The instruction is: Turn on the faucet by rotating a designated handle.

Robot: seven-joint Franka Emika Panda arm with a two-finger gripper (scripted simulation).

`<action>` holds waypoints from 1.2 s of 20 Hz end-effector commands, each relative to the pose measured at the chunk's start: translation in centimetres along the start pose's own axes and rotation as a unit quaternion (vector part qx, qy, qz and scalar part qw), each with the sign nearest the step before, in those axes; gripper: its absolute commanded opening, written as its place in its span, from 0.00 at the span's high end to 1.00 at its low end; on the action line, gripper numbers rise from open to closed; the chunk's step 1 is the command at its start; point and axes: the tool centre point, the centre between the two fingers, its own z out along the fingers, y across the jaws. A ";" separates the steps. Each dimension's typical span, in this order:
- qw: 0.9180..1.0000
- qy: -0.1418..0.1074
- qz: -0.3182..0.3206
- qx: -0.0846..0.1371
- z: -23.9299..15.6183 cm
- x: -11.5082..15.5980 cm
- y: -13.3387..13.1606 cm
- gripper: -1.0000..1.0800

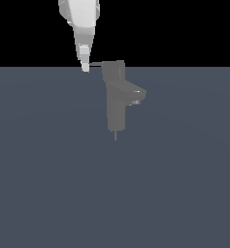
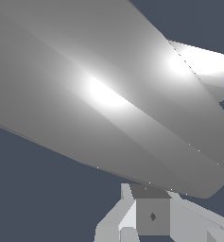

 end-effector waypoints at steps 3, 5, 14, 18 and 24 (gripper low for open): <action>1.000 0.001 0.007 0.002 -0.3 2.0 1.6 1.00; 1.000 0.001 0.007 0.002 -0.4 2.5 2.2 1.00; 1.000 0.000 0.000 -0.002 0.0 3.8 3.8 1.00; 1.000 0.000 0.002 -0.001 -0.1 6.5 3.9 1.00; 1.000 0.001 0.004 0.001 -0.3 10.5 4.2 1.00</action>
